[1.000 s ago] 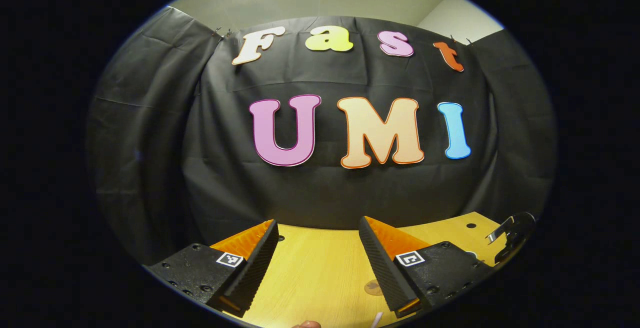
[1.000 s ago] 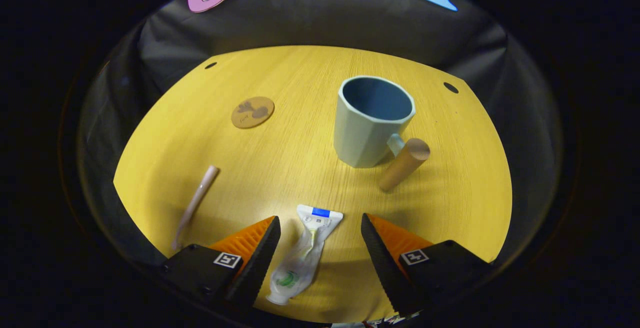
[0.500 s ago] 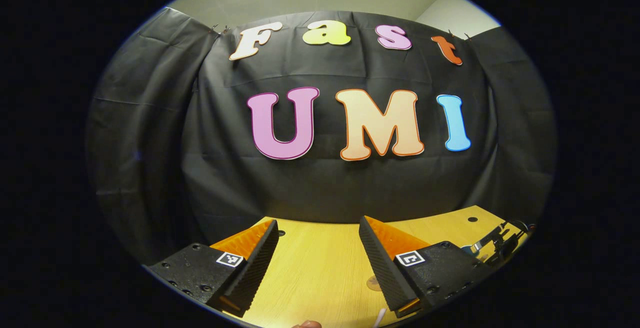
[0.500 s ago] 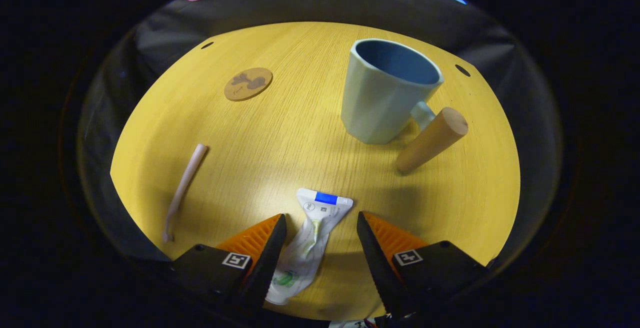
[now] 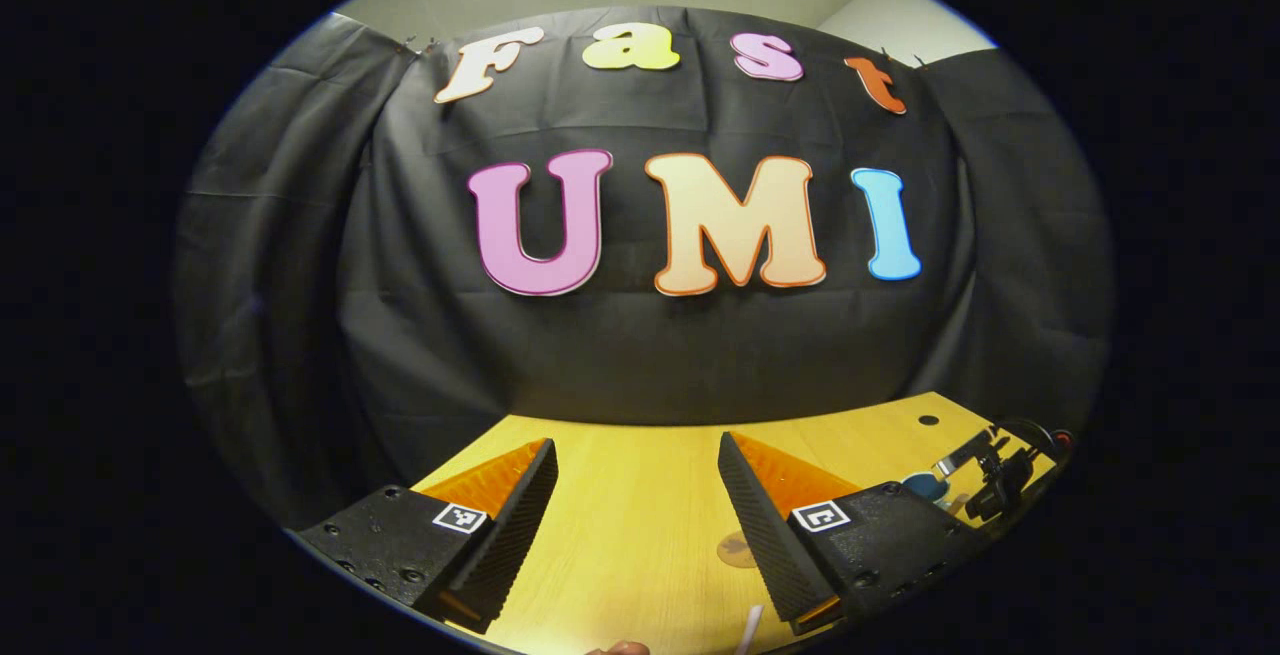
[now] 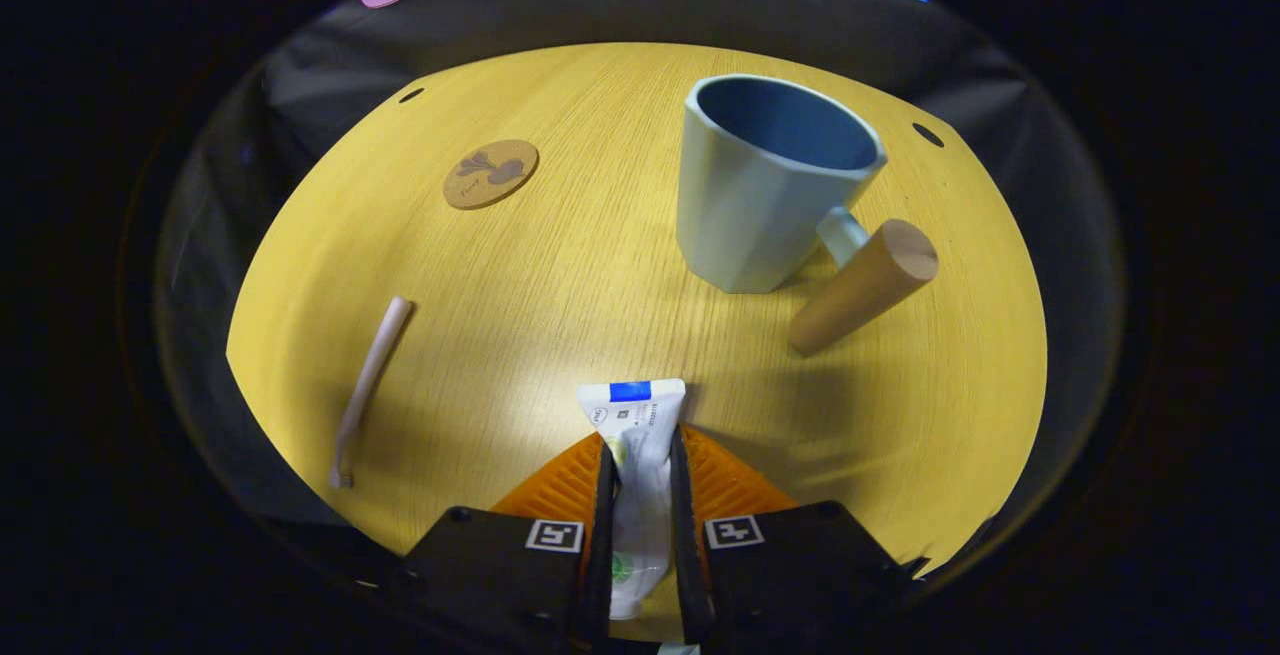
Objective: Put the toothbrush and toothpaste on the desktop into the cup, then pick up the cup and place it on the coaster on the desktop.
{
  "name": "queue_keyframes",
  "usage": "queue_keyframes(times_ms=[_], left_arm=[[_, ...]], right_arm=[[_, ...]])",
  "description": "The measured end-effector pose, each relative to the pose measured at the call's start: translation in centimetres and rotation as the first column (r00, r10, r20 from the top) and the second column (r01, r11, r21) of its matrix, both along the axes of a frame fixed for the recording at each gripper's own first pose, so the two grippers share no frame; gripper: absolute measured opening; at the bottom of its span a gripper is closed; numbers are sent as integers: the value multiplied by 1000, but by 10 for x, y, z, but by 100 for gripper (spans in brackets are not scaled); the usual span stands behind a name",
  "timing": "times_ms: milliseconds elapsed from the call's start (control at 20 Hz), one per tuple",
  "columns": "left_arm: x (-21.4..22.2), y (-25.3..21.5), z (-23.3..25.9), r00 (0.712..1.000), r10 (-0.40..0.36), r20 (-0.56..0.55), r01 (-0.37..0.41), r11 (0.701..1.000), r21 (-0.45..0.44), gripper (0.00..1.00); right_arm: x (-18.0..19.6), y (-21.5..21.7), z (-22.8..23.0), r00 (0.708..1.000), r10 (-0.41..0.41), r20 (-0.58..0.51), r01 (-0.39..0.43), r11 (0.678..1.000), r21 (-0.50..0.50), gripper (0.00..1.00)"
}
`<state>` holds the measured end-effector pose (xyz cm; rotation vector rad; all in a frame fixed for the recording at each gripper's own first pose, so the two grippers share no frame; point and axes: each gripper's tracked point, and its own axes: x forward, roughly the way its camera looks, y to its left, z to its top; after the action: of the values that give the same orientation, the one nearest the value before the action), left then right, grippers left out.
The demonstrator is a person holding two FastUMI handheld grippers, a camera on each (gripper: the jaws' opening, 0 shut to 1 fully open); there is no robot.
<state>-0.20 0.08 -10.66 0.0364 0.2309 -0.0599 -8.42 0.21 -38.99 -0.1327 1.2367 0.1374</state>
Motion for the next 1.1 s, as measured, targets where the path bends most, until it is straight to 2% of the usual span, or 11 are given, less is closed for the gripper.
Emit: queue_keyframes(times_ms=[150, 200, 400, 500, 800, 1000, 1100], left_arm=[[-6, -20, -27, 995, -63, -73, 63, 998, -2, 94], [-9, -27, -37, 991, -85, -107, 85, 996, -3, 95], [-28, -54, -87, 951, -168, -260, 168, 986, -21, 95], [-37, -60, -115, 920, -193, -342, 188, 981, -46, 95], [-76, -73, -183, 793, -231, -563, 207, 972, -107, 94], [-95, -70, -218, 706, -220, -673, 199, 974, -110, 95], [-101, -66, -230, 673, -212, -709, 200, 975, -102, 95]], right_arm=[[0, 0, 0, 1000, 7, 16, -7, 1000, 0, 27], [-1, 0, -1, 1000, 6, 20, -7, 1000, 2, 30], [0, 1, -1, 999, 2, 37, -2, 1000, 12, 30], [0, 1, -1, 999, 3, 45, -4, 1000, 13, 30], [0, 1, -2, 998, 0, 57, -1, 1000, 19, 30], [-1, 2, -1, 998, -4, 63, 2, 1000, 30, 30], [-2, 2, 0, 998, -6, 66, 4, 999, 35, 30]])
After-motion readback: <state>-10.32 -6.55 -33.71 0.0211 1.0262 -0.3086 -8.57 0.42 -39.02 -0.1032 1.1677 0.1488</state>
